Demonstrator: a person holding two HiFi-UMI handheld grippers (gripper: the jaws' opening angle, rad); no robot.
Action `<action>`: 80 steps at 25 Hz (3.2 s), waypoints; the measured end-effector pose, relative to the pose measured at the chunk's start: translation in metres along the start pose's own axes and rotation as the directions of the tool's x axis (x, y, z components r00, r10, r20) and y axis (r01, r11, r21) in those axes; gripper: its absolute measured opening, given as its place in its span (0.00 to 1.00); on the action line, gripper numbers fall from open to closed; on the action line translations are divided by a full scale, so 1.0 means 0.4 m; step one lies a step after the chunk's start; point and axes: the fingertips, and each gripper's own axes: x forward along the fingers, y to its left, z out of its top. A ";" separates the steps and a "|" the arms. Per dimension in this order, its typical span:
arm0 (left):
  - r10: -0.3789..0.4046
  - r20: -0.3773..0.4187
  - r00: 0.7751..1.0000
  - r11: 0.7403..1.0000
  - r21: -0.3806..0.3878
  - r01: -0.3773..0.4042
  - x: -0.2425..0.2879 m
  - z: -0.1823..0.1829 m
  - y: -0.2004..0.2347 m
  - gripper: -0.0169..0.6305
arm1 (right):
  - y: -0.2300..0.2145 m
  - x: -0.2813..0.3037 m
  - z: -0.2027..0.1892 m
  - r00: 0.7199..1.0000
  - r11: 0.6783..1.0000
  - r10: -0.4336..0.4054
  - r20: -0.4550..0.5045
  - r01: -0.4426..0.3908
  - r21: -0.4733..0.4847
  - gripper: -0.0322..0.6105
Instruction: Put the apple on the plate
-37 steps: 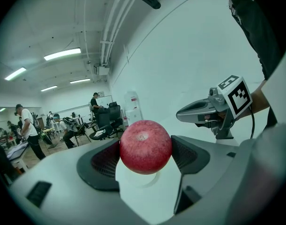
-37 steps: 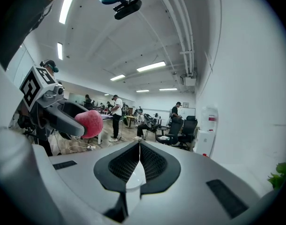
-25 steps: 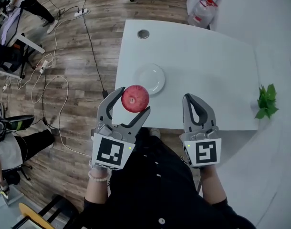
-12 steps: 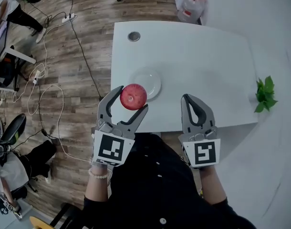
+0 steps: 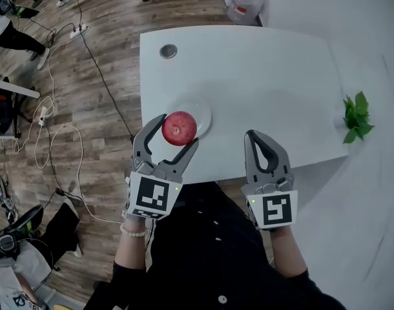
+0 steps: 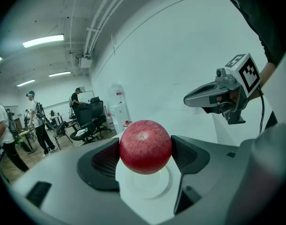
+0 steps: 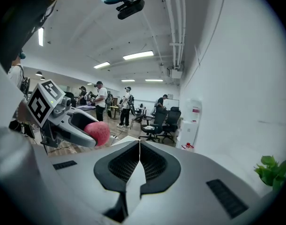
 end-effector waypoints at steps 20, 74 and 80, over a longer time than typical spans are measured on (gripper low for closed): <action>-0.048 -0.123 0.991 0.998 -0.049 0.042 0.130 -0.204 0.000 0.58 | -0.014 -0.004 -0.055 0.994 0.998 -0.053 -0.093 0.055 0.013 0.11; -0.108 -0.250 0.962 0.993 -0.070 0.093 0.278 -0.409 -0.049 0.58 | 0.025 -0.003 -0.119 0.984 0.999 -0.019 -0.175 0.023 0.025 0.11; -0.057 -0.176 0.983 0.989 -0.143 0.032 0.244 -0.354 -0.016 0.58 | 0.035 -0.005 -0.116 0.986 1.000 0.000 -0.164 0.003 0.020 0.11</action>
